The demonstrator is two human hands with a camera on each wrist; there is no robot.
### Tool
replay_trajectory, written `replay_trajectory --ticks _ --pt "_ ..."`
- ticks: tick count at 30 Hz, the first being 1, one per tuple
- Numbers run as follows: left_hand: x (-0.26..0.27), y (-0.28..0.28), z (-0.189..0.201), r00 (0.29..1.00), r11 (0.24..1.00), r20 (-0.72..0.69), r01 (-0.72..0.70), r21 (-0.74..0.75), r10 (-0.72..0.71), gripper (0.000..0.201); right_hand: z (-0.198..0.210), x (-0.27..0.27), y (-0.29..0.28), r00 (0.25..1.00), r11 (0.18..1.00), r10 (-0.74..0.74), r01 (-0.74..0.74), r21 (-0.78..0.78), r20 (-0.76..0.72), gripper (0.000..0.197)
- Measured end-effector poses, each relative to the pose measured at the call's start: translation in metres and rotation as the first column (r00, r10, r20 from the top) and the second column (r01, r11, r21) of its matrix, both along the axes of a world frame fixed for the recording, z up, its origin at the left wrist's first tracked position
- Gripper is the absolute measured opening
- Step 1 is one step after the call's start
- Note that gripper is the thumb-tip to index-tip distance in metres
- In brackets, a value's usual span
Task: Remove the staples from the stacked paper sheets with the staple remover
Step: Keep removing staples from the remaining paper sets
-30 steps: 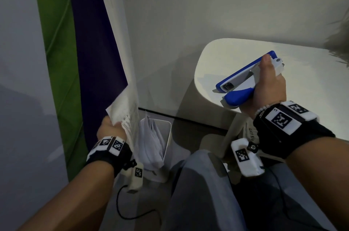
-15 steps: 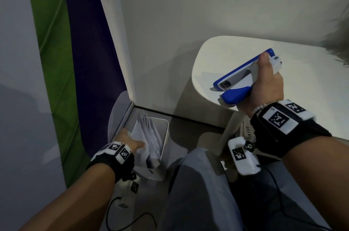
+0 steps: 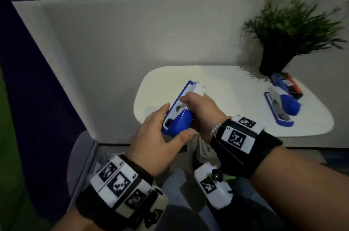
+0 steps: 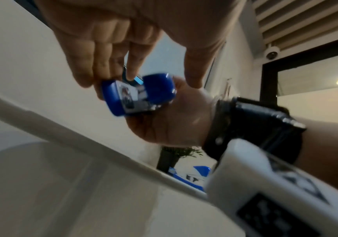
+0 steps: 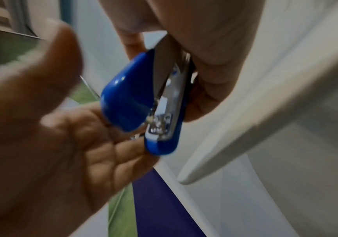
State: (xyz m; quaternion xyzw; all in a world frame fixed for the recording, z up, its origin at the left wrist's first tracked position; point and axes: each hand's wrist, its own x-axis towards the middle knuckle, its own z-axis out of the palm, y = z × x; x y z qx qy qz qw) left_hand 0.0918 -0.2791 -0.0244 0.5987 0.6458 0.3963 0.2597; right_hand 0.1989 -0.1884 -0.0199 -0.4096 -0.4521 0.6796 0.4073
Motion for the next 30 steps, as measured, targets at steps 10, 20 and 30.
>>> replay_trajectory --ticks 10,20,30 --pt "0.104 0.063 0.012 0.871 0.950 0.492 0.147 -0.274 0.007 0.047 0.047 0.150 0.009 0.659 0.919 -0.322 0.044 0.393 0.680 0.050" --pt "0.192 0.153 0.014 0.973 0.881 -0.186 0.036 -0.472 -0.139 0.048 0.009 0.242 0.028 0.391 0.905 -0.310 -0.157 0.395 0.867 0.048" --pt "0.223 0.186 0.024 0.892 0.924 -0.423 -0.018 -0.382 -0.157 0.037 0.011 0.226 0.085 0.148 0.890 -0.322 -0.289 0.352 0.935 0.028"
